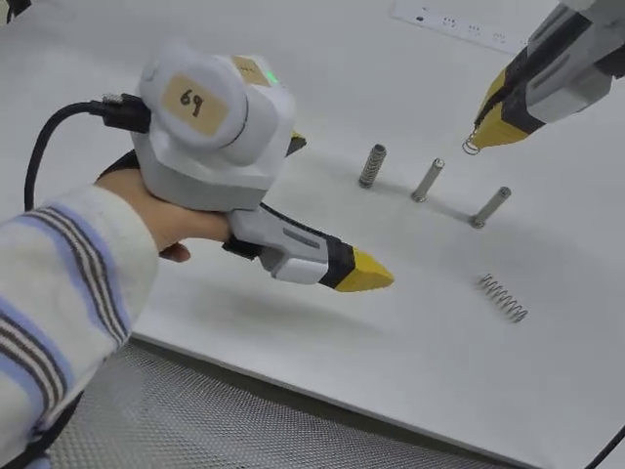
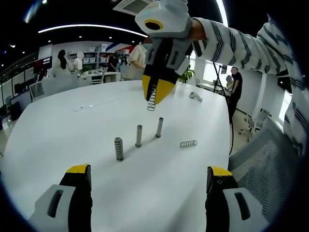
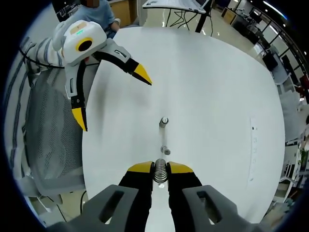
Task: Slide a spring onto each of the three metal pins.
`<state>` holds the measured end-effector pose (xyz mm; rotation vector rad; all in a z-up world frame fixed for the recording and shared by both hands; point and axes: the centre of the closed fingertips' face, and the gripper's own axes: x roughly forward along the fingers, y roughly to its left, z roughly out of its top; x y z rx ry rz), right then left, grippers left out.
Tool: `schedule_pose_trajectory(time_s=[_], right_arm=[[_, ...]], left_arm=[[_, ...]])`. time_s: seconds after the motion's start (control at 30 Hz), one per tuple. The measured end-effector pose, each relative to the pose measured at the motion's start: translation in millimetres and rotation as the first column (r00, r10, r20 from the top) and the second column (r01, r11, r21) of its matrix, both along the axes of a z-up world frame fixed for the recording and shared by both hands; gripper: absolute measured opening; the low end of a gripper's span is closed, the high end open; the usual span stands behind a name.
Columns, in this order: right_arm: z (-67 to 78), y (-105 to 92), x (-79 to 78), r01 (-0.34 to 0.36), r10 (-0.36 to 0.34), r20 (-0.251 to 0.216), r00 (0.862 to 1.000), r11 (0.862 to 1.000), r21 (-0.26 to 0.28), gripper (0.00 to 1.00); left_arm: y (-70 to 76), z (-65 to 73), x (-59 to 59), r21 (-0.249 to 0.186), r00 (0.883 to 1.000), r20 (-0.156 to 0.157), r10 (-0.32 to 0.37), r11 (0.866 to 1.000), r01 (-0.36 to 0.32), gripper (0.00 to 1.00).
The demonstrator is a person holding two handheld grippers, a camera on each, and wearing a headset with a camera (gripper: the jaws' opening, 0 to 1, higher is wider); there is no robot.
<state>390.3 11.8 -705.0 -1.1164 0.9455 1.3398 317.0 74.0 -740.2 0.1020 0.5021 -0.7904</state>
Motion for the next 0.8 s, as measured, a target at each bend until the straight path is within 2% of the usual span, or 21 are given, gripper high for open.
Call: schedule_pose_trajectory(time_s=[0.07, 0.23, 0.43, 0.63, 0.8], right_arm=[[-2.3, 1.0, 0.2, -0.004, 0.004, -0.004, 1.0, 1.0, -0.002, 0.08], [-7.1, 7.0, 4.9, -0.016, 0.016, -0.003, 1.0, 1.0, 0.005, 0.08], [-19.4, 12.0, 10.4, -0.028, 0.028, -0.014, 1.0, 1.0, 0.007, 0.08], [-29.3, 8.7, 14.3, -0.018, 0.018, -0.031, 0.999, 1.0, -0.012, 0.08], [-31.9, 7.4, 12.7, -0.018, 0.017, -0.03, 0.999, 1.0, -0.021, 0.08]], left_arm=[[-0.1, -0.1, 0.2, -0.017, 1.0, -0.013, 0.01, 1.0, -0.01, 0.98], [-0.6, -2.0, -0.8, -0.01, 1.0, -0.02, 0.003, 1.0, -0.004, 0.98], [-0.5, -0.6, 0.6, -0.013, 1.0, -0.008, 0.008, 1.0, -0.008, 0.98], [-0.4, -1.8, -0.4, -0.007, 1.0, -0.018, 0.005, 1.0, -0.005, 0.98], [0.7, -1.5, -0.3, -0.01, 1.0, -0.02, 0.009, 1.0, -0.01, 0.98]])
